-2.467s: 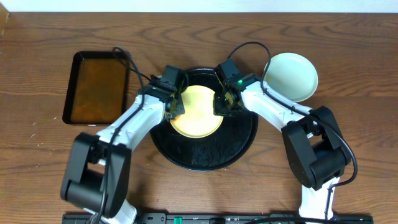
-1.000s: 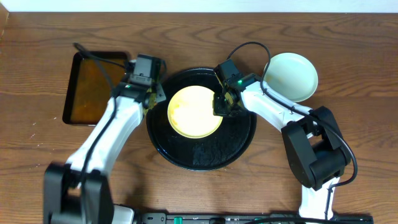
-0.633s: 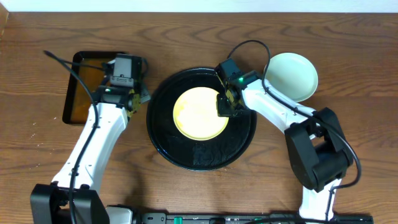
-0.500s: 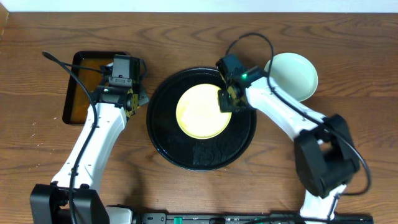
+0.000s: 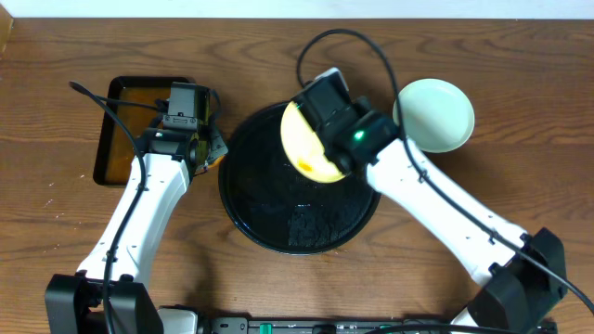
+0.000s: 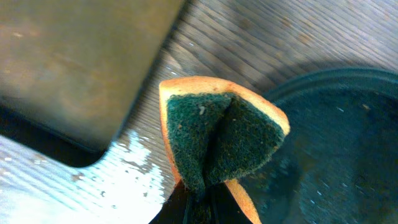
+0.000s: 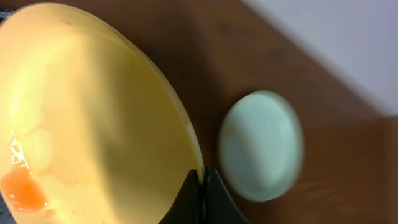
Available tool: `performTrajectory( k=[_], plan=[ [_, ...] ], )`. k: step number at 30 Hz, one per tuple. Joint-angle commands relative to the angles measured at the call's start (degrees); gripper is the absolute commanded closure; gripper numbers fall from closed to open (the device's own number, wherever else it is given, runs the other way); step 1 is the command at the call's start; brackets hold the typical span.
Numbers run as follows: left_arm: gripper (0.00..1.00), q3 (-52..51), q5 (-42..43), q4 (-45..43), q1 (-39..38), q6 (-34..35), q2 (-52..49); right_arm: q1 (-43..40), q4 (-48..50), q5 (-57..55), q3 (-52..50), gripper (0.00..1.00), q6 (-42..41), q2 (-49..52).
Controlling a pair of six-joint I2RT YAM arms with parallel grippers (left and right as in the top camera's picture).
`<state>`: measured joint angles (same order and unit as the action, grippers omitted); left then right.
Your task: Clean dirty plates on tray and stack at the side
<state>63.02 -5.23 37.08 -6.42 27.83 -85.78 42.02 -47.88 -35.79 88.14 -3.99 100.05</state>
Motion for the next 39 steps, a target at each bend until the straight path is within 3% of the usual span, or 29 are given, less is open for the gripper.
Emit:
performTrajectory(
  k=[1,10,22,27,30,39],
  plan=[
    [0.92,-0.66,5.27,0.0,0.17,0.5,-0.11,4.04,2.64,-21.73,0.92,0.99,10.27,-2.47],
    [0.92,-0.66,7.52,0.15,0.17,0.5,-0.11,8.5,10.16,-38.01,0.92,0.99,23.02,-2.45],
    [0.92,-0.98,7.85,0.2,0.17,0.5,-0.11,8.52,10.75,-35.43,0.92,0.99,20.28,-2.45],
    [0.92,-0.98,7.85,0.22,0.17,0.5,-0.11,5.7,5.64,-17.38,0.92,0.99,10.12,-2.45],
    [0.92,-0.98,7.82,0.2,0.17,0.5,-0.11,-1.16,2.05,3.78,0.92,0.99,1.11,-2.45],
    [0.92,-0.98,7.85,0.2,0.17,0.5,-0.11,-26.08,-1.49,38.62,0.9,0.99,-9.75,-2.45]
  ],
)
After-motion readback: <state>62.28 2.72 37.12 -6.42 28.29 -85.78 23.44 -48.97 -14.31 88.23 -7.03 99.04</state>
